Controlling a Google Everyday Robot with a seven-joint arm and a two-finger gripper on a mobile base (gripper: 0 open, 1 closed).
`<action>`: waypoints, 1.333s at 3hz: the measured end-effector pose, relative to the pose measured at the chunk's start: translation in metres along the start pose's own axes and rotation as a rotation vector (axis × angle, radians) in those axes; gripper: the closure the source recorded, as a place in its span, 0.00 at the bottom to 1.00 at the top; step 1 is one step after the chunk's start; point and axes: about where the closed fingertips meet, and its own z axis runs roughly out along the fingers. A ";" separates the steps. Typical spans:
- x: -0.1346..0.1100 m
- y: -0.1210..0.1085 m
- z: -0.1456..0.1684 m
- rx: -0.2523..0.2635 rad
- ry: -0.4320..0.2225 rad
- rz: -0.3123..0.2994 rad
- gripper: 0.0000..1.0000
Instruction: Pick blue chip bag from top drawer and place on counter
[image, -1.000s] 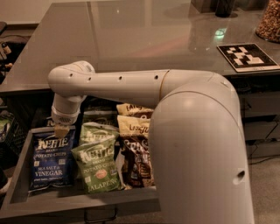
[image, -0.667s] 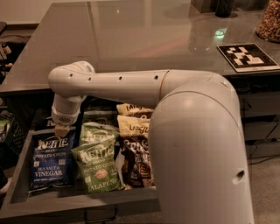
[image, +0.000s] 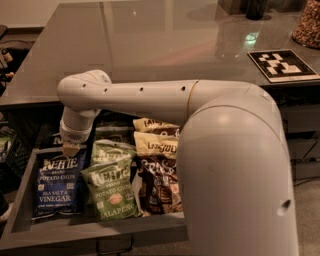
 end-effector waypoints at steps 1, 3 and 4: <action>-0.004 0.011 -0.025 0.023 -0.071 0.001 1.00; -0.017 0.028 -0.078 0.076 -0.174 -0.048 1.00; -0.021 0.028 -0.099 0.098 -0.223 -0.094 1.00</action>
Offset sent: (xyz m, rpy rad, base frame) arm -0.0401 -0.0338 0.0920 0.2278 -0.0695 0.0022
